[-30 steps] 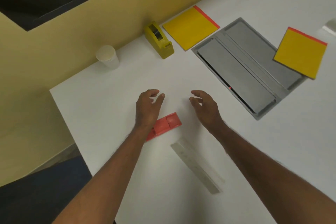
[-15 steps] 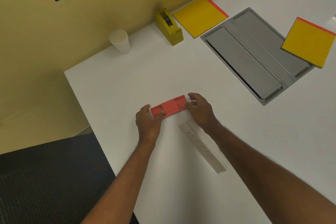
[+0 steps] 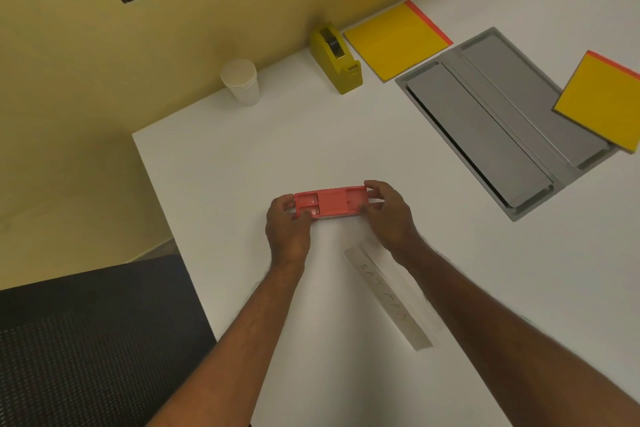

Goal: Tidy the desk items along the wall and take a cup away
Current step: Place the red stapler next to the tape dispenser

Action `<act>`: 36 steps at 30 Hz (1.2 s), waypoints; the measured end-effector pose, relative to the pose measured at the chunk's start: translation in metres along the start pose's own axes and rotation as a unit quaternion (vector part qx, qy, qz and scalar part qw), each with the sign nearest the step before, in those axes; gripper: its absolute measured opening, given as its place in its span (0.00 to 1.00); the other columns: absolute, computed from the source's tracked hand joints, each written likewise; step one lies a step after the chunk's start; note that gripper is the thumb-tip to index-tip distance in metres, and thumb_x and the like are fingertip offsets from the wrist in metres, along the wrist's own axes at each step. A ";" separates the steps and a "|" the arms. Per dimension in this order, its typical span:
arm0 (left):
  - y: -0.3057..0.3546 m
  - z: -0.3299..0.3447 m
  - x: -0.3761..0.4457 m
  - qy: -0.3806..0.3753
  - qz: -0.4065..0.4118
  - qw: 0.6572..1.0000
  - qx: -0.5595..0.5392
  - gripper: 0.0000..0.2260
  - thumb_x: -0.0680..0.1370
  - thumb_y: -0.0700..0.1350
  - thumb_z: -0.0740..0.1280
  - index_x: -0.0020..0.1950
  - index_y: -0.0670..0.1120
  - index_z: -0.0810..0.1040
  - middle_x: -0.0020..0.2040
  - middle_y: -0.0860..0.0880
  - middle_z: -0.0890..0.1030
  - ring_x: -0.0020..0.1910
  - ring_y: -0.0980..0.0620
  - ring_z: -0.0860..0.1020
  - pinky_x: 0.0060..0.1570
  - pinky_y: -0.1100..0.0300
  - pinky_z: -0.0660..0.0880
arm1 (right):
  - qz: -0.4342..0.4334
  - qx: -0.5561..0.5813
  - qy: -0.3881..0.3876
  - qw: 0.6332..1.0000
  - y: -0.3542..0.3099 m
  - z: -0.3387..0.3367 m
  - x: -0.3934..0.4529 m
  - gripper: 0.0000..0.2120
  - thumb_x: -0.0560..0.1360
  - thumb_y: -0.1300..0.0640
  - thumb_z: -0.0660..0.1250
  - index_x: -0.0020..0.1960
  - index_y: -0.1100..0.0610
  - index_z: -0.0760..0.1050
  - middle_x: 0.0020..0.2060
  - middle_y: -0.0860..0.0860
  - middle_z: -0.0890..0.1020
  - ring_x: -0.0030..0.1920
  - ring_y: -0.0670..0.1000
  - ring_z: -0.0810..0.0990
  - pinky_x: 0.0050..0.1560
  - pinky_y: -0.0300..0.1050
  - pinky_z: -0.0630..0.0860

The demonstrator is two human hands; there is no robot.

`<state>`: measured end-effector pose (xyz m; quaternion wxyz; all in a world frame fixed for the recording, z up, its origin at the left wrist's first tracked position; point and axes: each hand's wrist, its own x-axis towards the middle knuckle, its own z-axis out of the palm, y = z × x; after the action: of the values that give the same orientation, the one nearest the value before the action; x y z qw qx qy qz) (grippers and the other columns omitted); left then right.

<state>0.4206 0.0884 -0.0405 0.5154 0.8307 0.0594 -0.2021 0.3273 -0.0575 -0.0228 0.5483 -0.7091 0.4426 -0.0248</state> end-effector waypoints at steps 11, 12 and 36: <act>0.056 0.029 0.074 0.023 0.053 0.998 -0.025 0.15 0.76 0.37 0.66 0.58 0.52 0.83 0.56 0.48 0.78 0.52 0.53 0.77 0.52 0.61 0.76 | 0.044 0.149 0.023 0.988 -0.033 -0.007 0.043 0.20 0.75 0.66 0.70 0.64 0.52 0.76 0.58 0.53 0.81 0.56 0.55 0.81 0.47 0.47 0.77; 0.065 0.034 0.082 0.021 0.054 0.998 -0.036 0.15 0.77 0.37 0.66 0.59 0.52 0.83 0.56 0.47 0.78 0.52 0.53 0.77 0.51 0.61 0.76 | 0.044 0.164 0.024 0.985 -0.038 -0.005 0.049 0.19 0.75 0.66 0.70 0.63 0.53 0.76 0.58 0.54 0.81 0.57 0.56 0.81 0.50 0.50 0.79; 0.145 0.106 0.247 -0.023 0.047 0.998 -0.035 0.26 0.80 0.38 0.68 0.77 0.46 0.67 0.73 0.48 0.72 0.69 0.48 0.73 0.67 0.55 0.73 | 0.077 0.276 -0.074 0.955 -0.088 0.038 0.176 0.07 0.80 0.61 0.65 0.45 0.51 0.78 0.60 0.64 0.79 0.66 0.62 0.76 0.69 0.55 0.74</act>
<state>0.6606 -0.0988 -0.0591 0.5539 0.8094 0.0154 -0.1943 0.5073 -0.1433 -0.0467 0.7540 -0.4942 0.4298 -0.0508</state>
